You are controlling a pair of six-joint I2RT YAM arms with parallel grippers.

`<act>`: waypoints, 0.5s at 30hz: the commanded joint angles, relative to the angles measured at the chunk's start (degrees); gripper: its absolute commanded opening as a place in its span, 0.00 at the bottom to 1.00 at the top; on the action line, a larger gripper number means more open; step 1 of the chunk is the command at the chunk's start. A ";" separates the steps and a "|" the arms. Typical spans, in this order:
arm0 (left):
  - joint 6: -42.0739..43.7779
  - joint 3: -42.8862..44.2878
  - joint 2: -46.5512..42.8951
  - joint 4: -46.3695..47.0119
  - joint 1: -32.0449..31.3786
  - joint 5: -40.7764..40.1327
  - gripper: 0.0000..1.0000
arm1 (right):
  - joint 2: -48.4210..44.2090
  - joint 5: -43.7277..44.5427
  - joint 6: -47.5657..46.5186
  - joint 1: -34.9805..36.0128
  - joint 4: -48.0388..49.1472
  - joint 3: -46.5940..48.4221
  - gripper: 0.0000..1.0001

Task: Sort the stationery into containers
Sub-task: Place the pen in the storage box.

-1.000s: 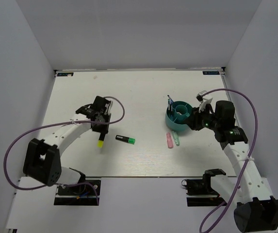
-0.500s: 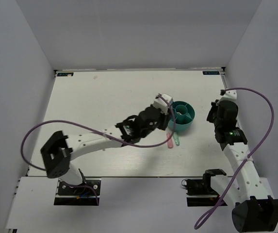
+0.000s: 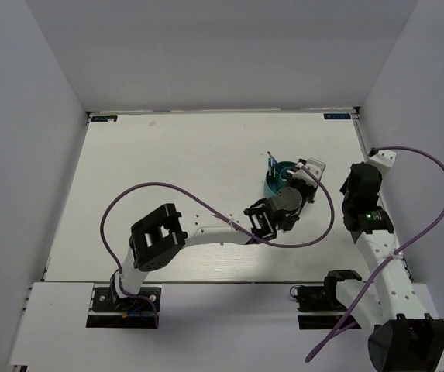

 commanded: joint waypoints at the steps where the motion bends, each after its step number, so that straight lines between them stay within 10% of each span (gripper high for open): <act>1: 0.83 2.27 0.40 4.14 0.37 -6.06 0.00 | -0.94 3.10 1.90 -0.63 3.16 -0.99 0.00; 15: -4.97 2.54 6.20 7.66 1.34 -11.95 0.00 | -2.17 0.47 2.17 -3.09 3.68 -2.39 0.00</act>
